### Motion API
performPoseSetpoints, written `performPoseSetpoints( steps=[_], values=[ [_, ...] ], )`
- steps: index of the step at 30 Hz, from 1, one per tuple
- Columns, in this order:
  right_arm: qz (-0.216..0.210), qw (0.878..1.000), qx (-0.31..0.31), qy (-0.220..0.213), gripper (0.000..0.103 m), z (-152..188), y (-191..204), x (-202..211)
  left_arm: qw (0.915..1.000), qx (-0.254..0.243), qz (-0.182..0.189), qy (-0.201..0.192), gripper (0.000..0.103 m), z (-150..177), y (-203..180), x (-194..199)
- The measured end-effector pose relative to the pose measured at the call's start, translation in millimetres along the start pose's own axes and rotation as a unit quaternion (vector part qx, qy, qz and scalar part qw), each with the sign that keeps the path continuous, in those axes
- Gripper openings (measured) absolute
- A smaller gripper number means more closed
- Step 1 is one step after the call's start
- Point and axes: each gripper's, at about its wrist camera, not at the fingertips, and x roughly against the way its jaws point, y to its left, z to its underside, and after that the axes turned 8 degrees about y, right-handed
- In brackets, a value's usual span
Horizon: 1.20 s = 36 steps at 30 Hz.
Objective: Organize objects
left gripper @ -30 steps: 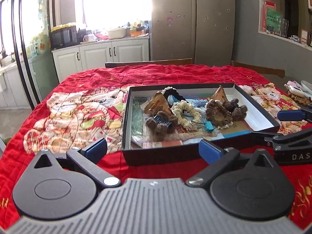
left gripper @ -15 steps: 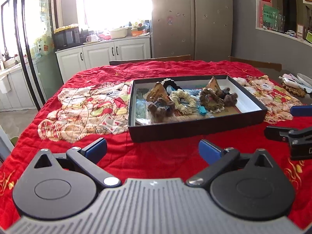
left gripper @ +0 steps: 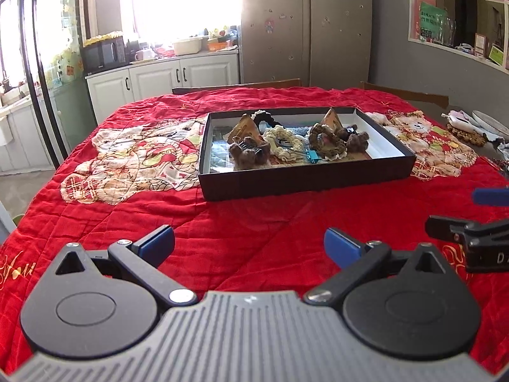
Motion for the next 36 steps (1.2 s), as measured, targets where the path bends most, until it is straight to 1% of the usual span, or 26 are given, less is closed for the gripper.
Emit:
performPoseSetpoints(
  steps=[6,11,14,18,25,36],
  values=[
    [-0.011,0.999,-0.039,0.010,0.096,15,-4,2,0.9996,0.019,0.021,0.005,0.103,5,3,0],
    [0.009,0.999,-0.040,0.000,0.097,19,-3,6,0.9998,0.013,0.017,0.004,0.103,11,0,-2],
    [0.016,0.999,-0.046,-0.005,0.097,18,-4,8,0.9997,0.014,0.018,0.010,0.103,14,-1,-3],
    [0.015,0.999,-0.047,0.001,0.097,19,-4,7,0.9995,0.018,0.022,0.017,0.103,17,-1,-4],
    [0.014,0.999,-0.039,0.005,0.097,21,0,5,0.9996,0.011,0.023,0.016,0.103,19,-6,-3],
    [0.012,0.999,-0.038,0.007,0.097,21,0,5,0.9994,0.016,0.025,0.019,0.103,19,-4,-3]
  ],
)
